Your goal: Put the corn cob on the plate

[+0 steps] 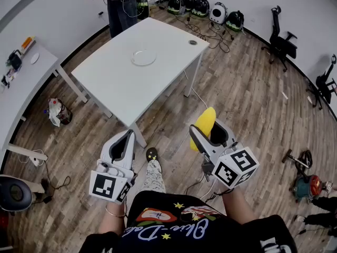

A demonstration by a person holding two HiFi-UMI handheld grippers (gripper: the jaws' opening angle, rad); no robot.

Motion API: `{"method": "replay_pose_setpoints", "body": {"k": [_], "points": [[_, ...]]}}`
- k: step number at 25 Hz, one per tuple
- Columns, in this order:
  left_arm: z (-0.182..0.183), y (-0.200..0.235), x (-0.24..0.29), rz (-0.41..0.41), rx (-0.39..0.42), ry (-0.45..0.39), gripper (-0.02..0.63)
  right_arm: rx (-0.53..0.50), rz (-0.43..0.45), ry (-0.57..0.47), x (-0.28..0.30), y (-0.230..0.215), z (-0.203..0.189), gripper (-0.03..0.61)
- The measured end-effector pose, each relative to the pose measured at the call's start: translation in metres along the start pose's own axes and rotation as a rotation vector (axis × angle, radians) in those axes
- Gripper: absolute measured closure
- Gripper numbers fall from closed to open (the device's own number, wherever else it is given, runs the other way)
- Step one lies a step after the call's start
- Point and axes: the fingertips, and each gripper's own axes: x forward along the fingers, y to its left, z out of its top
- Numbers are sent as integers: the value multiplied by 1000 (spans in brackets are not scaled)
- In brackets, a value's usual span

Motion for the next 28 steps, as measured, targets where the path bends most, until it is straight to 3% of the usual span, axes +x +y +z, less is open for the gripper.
{"method": "replay_pose_setpoints", "body": {"k": [7,11,13,16,24,28], "points": [[0,108,107,-35,23,3,627,8,37,41,162,-46,19,334],[9,178,147,42,17,-25,627,-23,69,140,251,-78,18,334],[6,199,164,79,13,1,627,-30,90,189,289,-97,14,334],[3,221,185,131,9,44,627,-34,146,306,346,-123,-1,334],[10,279,216,294,-3,25,627,-169,262,649,493,-150,-57,334],[2,302,217,347,-34,31,627,-119,307,783,538,-148,-87,334]]}}
